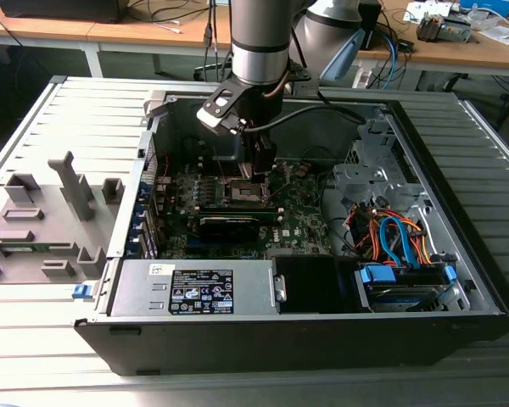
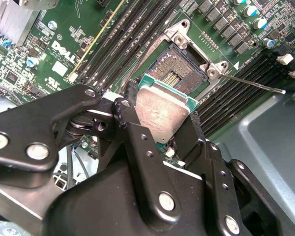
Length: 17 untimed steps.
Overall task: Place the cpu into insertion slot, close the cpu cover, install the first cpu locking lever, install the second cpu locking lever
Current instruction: 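Place the cpu into insertion slot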
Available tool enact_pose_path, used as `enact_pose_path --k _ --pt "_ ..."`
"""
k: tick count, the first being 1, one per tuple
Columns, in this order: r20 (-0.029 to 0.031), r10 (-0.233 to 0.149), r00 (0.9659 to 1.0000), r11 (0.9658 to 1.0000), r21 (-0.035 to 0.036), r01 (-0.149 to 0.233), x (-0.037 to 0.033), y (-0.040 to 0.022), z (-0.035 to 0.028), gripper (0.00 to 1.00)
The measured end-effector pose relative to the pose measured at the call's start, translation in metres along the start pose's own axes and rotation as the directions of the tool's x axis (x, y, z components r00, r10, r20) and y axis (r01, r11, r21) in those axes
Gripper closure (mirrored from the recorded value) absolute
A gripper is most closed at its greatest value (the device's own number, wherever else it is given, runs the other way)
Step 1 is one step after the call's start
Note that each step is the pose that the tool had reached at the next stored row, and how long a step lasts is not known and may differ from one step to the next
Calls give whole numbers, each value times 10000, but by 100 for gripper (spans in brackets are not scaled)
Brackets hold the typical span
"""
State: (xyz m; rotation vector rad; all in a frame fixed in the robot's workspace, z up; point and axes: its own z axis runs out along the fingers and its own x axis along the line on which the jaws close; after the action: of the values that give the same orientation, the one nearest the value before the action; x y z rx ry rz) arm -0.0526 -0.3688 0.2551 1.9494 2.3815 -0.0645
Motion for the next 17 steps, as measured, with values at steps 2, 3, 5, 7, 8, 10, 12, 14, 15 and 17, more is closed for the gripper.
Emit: enact_pose_path --k 2,3,5,7,8,10,12,14,15,17 --pt "7 14 10000 10000 2 -14 0 0 0 45" --pt "11 20 10000 10000 4 -20 0 0 0 45" --pt "18 37 10000 10000 6 -37 0 0 0 45" --pt "27 52 10000 10000 9 -52 0 0 0 45" --pt "32 65 10000 10000 11 -65 0 0 0 45" --pt "39 79 10000 10000 13 -79 0 0 0 45" --pt "49 99 9999 9999 17 -99 0 0 0 45" --pt "59 116 9999 9999 20 -116 0 0 0 45" --pt "62 123 9999 9999 21 -123 0 0 0 45" --pt "71 139 9999 9999 24 -139 0 0 0 45"
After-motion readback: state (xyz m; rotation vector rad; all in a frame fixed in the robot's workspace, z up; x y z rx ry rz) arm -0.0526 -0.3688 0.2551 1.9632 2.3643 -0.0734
